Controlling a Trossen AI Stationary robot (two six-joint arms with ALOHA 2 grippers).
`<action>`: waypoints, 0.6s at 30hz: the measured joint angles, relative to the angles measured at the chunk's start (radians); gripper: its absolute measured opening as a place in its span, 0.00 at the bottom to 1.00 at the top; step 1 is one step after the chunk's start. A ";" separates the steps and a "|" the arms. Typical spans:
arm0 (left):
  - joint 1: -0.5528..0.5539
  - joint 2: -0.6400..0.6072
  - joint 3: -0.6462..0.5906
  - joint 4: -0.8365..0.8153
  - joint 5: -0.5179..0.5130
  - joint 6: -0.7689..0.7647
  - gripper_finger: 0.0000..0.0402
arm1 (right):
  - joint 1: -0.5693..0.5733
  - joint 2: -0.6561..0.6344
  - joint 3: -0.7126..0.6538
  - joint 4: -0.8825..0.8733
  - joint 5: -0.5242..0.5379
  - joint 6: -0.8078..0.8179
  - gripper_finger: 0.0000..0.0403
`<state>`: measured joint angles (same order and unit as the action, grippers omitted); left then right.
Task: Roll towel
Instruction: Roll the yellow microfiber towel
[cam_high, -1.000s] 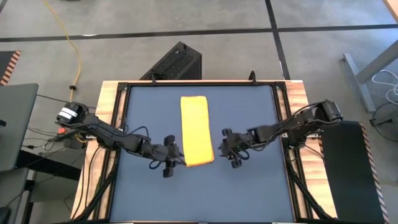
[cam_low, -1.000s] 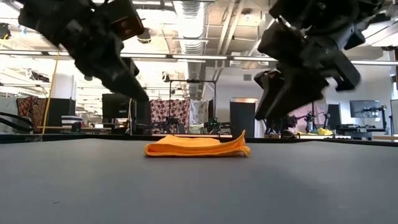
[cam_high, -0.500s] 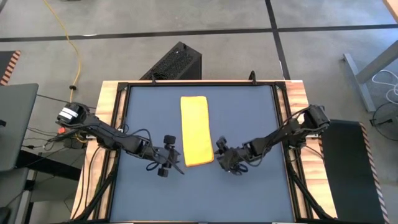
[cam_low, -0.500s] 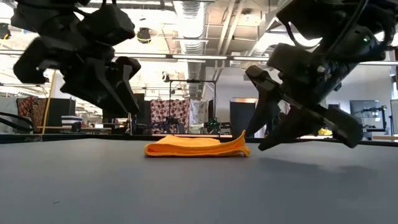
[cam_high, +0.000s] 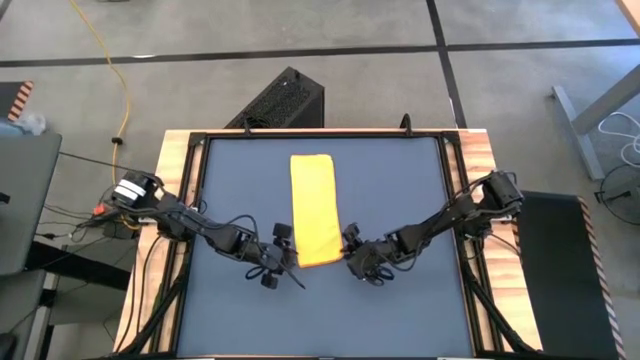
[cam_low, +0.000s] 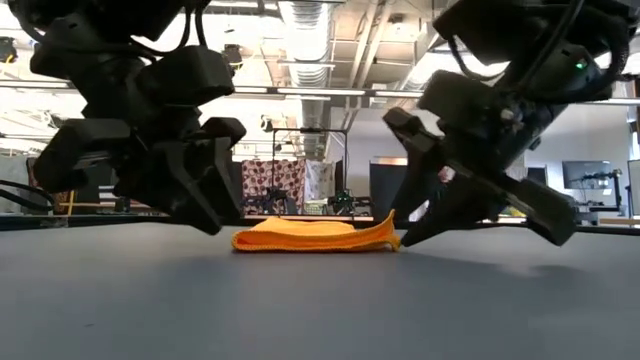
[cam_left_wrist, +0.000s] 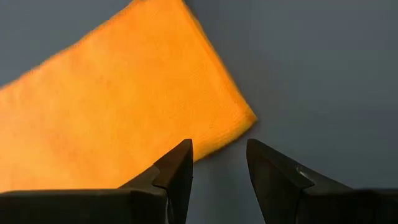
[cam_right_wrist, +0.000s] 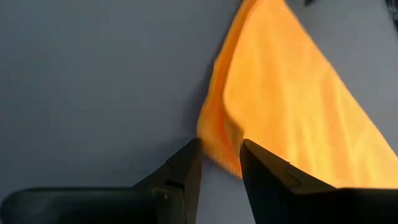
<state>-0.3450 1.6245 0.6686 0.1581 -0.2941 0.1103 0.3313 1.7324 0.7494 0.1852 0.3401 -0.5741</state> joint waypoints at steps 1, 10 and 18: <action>0.000 0.001 0.001 -0.003 0.000 0.010 0.35 | 0.001 0.008 0.000 0.000 -0.003 0.000 0.33; -0.001 0.028 0.008 0.049 0.018 0.045 0.35 | 0.009 0.055 0.003 0.079 -0.027 -0.010 0.33; -0.003 0.110 0.022 0.140 0.036 0.079 0.35 | -0.002 0.055 0.003 0.075 -0.036 -0.010 0.33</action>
<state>-0.3485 1.7349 0.6910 0.2984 -0.2584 0.1896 0.3294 1.7877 0.7525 0.2600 0.3043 -0.5840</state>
